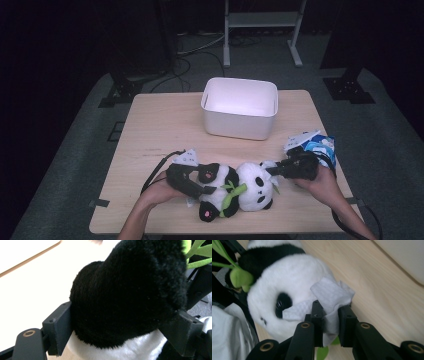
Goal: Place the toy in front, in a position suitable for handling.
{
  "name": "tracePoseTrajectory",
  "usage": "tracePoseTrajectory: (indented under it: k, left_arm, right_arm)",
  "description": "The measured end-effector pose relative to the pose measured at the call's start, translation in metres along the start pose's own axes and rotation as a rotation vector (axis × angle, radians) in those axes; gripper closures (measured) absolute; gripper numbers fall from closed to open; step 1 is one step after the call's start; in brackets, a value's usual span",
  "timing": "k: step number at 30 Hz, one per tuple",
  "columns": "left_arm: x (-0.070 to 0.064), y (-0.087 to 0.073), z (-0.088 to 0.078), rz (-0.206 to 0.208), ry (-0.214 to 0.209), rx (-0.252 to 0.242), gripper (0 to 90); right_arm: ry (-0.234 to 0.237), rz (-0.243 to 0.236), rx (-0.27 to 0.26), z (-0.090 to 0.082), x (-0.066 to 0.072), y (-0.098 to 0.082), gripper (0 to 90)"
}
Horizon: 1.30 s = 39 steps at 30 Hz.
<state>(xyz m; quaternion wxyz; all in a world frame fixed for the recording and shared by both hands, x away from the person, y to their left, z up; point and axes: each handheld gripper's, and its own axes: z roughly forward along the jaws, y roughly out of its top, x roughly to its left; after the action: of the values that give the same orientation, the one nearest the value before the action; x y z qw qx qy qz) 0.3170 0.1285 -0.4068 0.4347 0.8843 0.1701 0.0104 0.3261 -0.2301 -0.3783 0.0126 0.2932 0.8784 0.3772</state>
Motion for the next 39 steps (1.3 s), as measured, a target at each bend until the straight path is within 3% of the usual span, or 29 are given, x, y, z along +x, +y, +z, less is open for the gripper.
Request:
tracePoseTrajectory:
  k: [9,15,17,24,34,39]
  left_arm:
    - [-0.003,0.001,0.0,0.013,0.002,0.002,16.9]
    - [-0.003,0.001,-0.001,0.007,-0.003,0.002,16.8]
    - [-0.003,0.001,-0.002,0.005,-0.006,0.006,16.4]
    - [-0.005,0.006,-0.012,0.004,-0.029,-0.023,16.5]
    - [-0.014,0.018,-0.032,0.029,-0.056,-0.078,16.5]
    - [-0.016,0.017,-0.02,0.042,-0.061,-0.041,19.1]
  right_arm:
    - [0.06,-0.081,-0.008,0.018,0.018,0.047,76.5]
    - [0.089,-0.162,0.051,0.045,0.042,0.07,76.5]
    - [0.099,-0.176,0.064,0.053,0.046,0.068,76.7]
    - [0.139,-0.115,0.022,0.053,0.037,0.051,77.3]
    - [0.125,-0.14,-0.001,0.051,0.045,0.042,77.8]
    - [0.115,-0.151,0.001,0.05,0.053,0.043,77.8]
